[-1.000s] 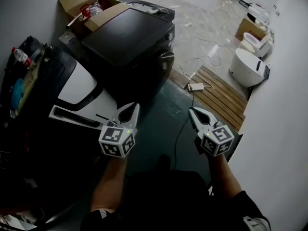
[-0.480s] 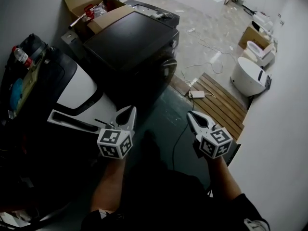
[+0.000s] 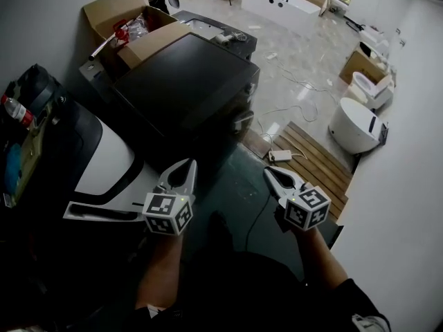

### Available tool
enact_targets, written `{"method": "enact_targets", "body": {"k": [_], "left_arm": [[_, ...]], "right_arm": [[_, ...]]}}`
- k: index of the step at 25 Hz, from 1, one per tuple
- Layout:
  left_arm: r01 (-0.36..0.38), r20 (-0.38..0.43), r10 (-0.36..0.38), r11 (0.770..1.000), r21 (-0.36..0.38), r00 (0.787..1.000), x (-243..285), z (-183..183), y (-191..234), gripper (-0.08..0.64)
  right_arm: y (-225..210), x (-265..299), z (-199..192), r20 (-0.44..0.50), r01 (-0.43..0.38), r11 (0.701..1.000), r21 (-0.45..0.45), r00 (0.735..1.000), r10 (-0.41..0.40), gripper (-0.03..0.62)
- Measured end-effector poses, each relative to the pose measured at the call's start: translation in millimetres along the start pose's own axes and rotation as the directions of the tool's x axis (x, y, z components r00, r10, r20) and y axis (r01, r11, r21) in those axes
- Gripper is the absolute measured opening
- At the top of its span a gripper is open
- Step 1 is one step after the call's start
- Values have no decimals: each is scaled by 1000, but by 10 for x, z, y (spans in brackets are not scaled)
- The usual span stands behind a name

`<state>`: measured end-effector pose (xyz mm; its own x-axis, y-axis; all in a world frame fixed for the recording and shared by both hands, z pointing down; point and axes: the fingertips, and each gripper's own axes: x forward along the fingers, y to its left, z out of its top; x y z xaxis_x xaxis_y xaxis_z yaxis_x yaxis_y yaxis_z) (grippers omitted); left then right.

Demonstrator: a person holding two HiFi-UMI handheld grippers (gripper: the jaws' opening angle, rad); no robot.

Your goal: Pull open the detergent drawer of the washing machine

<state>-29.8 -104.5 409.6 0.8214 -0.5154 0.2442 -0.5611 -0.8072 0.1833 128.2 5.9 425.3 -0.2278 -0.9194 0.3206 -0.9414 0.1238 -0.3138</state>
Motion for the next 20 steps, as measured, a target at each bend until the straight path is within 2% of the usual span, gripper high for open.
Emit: {"method": "enact_targets", "body": {"k": [3, 9, 14, 20], "left_arm": [[-1, 1, 1, 1000, -13, 1000, 273, 166, 230, 0], [-26, 5, 26, 999, -19, 1000, 578, 292, 652, 0], [-43, 3, 43, 999, -9, 999, 720, 361, 904, 0], [-93, -3, 93, 995, -30, 996, 850, 361, 1101, 0]], "right_arm": [[-57, 400, 155, -23, -42, 998, -36, 999, 41, 0], [-31, 1021, 325, -75, -110, 993, -44, 991, 106, 0], [-48, 1421, 503, -74, -143, 987, -73, 988, 138, 0], [-121, 1771, 623, -101, -188, 977, -97, 979, 178, 0]]}}
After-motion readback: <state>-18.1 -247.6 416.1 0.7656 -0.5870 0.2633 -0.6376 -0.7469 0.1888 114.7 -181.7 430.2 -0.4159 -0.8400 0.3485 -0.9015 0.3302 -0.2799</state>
